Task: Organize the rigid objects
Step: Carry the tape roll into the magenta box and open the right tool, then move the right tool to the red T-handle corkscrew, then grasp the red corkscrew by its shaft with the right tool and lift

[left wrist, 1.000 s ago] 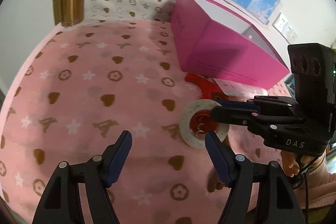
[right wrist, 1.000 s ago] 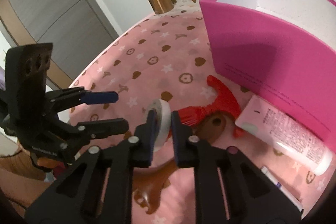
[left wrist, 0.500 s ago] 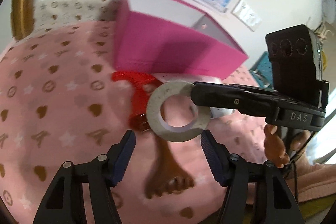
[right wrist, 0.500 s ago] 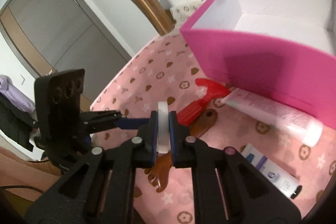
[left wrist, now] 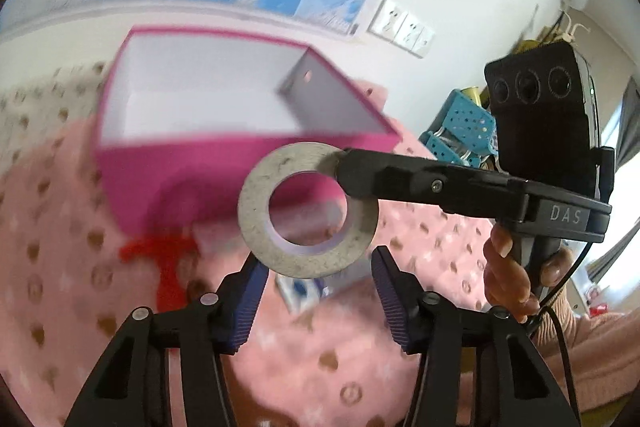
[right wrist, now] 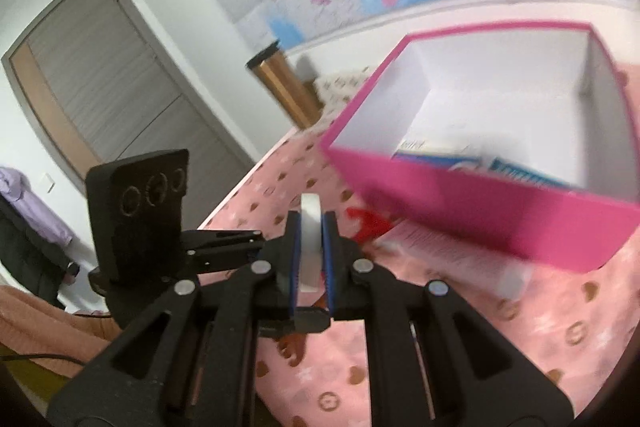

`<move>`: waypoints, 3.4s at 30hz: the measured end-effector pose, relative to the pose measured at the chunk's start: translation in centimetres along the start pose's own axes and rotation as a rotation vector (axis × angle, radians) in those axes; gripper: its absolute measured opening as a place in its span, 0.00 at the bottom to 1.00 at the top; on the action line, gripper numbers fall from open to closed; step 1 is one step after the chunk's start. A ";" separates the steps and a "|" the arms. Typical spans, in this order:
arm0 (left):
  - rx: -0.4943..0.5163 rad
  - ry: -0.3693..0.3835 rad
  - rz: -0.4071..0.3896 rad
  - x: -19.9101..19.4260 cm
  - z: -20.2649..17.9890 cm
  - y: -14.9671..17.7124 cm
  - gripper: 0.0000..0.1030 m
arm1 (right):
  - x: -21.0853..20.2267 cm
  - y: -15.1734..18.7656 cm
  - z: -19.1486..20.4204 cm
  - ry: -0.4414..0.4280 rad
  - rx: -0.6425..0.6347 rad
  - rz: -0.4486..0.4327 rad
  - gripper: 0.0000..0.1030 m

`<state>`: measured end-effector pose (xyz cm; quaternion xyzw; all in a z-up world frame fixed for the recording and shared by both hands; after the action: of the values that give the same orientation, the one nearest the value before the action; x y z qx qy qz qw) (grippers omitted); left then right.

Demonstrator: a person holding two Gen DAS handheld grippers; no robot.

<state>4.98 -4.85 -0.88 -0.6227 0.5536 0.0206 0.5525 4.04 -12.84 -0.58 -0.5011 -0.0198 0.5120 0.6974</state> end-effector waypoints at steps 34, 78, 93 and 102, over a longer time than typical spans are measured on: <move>0.075 -0.183 0.007 6.0 1.0 -8.9 0.50 | -5.3 -5.4 -13.6 0.396 0.129 -0.110 0.22; -0.163 -0.280 0.148 1.7 7.7 7.0 0.35 | 6.6 6.5 -3.2 0.026 0.113 0.206 0.37; -0.108 -0.189 0.092 -1.2 4.7 8.2 0.35 | 8.4 6.7 -3.5 -0.070 0.178 0.228 0.37; -0.052 -0.168 0.086 0.2 3.0 8.7 0.35 | 9.4 7.1 -3.8 -0.096 0.243 0.268 0.37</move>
<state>0.58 -0.90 -7.93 -0.6087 0.5308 0.1106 0.5792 5.61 -8.75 -12.12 -0.3865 0.0758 0.6221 0.6767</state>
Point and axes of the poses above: each gripper's, at about its wrist camera, not at the fingertips, and x roughly the way its jaws point, z to its left, y to its underside, the point moved 5 cm from there along x, roughly the way its jaws point, and after that the axes turned 1 degree about z, right-handed, at the moved point
